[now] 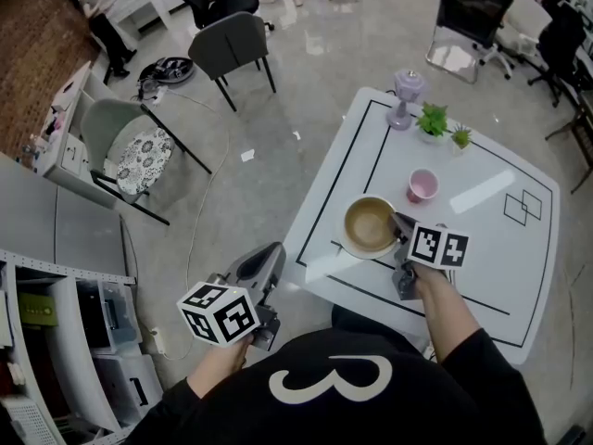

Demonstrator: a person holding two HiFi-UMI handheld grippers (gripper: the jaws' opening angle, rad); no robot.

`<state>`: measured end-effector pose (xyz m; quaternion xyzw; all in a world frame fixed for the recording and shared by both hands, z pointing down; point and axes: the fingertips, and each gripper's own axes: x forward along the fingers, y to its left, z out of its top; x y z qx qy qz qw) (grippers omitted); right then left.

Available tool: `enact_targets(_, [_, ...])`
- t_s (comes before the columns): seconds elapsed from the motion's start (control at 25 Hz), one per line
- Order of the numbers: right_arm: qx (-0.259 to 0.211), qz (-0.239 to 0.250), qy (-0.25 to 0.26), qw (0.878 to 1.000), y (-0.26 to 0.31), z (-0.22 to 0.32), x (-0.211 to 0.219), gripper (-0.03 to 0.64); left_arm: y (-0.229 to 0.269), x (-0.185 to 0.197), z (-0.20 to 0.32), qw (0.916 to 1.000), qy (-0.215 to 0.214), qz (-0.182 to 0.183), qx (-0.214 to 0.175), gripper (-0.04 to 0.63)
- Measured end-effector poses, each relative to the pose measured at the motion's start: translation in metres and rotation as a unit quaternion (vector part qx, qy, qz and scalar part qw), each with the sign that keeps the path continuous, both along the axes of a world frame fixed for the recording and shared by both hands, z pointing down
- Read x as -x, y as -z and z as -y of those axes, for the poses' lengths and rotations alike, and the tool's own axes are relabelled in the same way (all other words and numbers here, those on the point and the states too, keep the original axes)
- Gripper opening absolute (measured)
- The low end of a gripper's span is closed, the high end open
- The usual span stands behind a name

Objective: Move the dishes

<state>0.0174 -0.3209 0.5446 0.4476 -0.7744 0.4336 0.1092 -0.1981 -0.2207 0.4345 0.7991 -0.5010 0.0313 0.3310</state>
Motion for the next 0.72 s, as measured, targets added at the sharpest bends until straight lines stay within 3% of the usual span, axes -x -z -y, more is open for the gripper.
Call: enact_targets(0.72, [-0.038, 0.02, -0.008, 0.999, 0.044, -0.015, -0.022, 0.012, 0.009, -0.023, 0.003, 0.9997, -0.023, -0.002, -0.009, 0.002])
